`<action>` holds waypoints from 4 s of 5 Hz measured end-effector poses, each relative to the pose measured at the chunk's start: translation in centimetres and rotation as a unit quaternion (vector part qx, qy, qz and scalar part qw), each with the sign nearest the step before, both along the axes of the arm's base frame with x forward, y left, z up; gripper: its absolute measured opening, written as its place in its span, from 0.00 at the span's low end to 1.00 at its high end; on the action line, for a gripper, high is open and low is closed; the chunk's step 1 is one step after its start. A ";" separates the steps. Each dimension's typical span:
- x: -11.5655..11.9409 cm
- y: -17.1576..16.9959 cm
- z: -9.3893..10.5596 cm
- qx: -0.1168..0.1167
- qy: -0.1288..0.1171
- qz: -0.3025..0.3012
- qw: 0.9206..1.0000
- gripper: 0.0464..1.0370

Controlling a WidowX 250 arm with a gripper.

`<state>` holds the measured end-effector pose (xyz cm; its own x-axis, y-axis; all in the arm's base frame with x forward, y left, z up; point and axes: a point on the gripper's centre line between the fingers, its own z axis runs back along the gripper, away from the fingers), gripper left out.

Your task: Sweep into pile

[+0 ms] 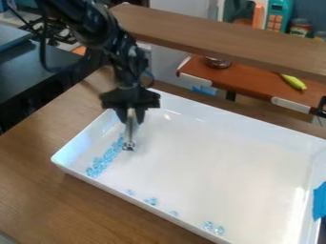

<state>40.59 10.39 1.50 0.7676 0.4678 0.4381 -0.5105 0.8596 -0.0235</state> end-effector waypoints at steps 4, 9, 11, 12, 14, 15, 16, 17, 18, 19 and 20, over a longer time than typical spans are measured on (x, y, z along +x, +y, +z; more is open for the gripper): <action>-1.2 -11.7 5.1 -0.143 -0.029 -0.120 0.982 0.33; -6.1 -26.8 -2.3 -0.109 -0.035 -0.250 0.961 0.33; -6.7 -24.8 -2.8 -0.098 -0.041 -0.256 0.961 0.33; -7.1 -21.0 -2.6 -0.092 -0.021 -0.242 0.966 0.33; -7.3 -14.8 -2.5 -0.070 -0.021 -0.250 0.966 0.33; -7.3 -12.2 -2.7 -0.037 -0.036 -0.262 0.964 0.33; -7.3 -10.0 -3.0 -0.007 -0.048 -0.270 0.962 0.33; -7.7 -7.6 -3.0 0.001 -0.036 -0.247 0.968 0.33; -8.0 -5.5 -2.3 0.014 -0.016 -0.219 0.975 0.33; -7.9 -3.5 -1.8 0.051 0.010 -0.211 0.976 0.33; -8.1 -2.0 -1.3 0.083 0.025 -0.197 0.977 0.33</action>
<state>32.53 8.42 0.21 0.8956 0.0584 0.4410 -0.1373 0.9792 0.1492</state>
